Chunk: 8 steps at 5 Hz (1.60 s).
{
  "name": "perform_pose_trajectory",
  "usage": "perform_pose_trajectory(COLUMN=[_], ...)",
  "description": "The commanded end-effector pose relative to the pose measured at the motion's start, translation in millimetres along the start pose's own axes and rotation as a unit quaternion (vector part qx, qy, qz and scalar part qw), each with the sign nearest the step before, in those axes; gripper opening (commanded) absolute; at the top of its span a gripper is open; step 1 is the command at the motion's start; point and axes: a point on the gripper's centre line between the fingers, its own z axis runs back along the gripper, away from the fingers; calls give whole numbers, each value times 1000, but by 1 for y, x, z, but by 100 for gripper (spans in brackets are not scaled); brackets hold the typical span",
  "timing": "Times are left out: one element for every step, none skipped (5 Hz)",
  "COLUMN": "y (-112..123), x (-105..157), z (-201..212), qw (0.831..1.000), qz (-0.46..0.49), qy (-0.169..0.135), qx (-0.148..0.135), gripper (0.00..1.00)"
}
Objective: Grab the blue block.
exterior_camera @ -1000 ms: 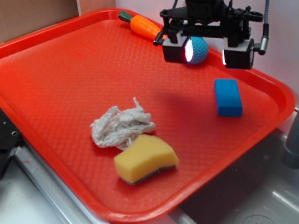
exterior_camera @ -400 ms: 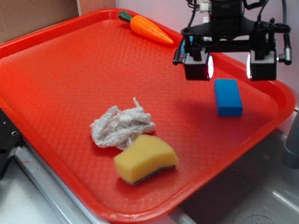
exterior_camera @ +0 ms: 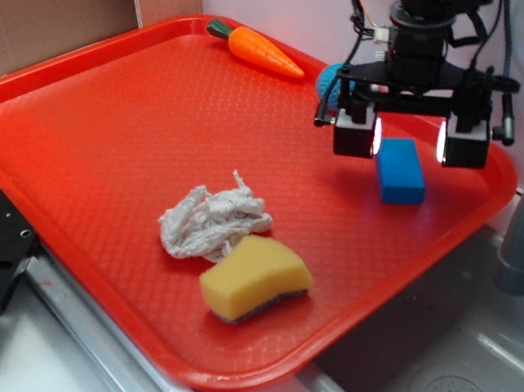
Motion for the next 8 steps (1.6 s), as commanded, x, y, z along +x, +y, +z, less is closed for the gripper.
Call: perform_pose_trajectory(y=[6,11,34,54,65,98,155,182], x=[13,14,22,28,15,12,18,27], z=[0,-1,7,29,48,79,100,113], qw=[1000,1000,986,958,927,887,908,925], qz=[11,-20,-138,-259,-356,-450,-414,-379], qy=[7,9,85,112,102,57,17,-16], qx=[-6,-4,-40,45,67,89,64,3], gripper=[100,100,0,0,0,0,0,0])
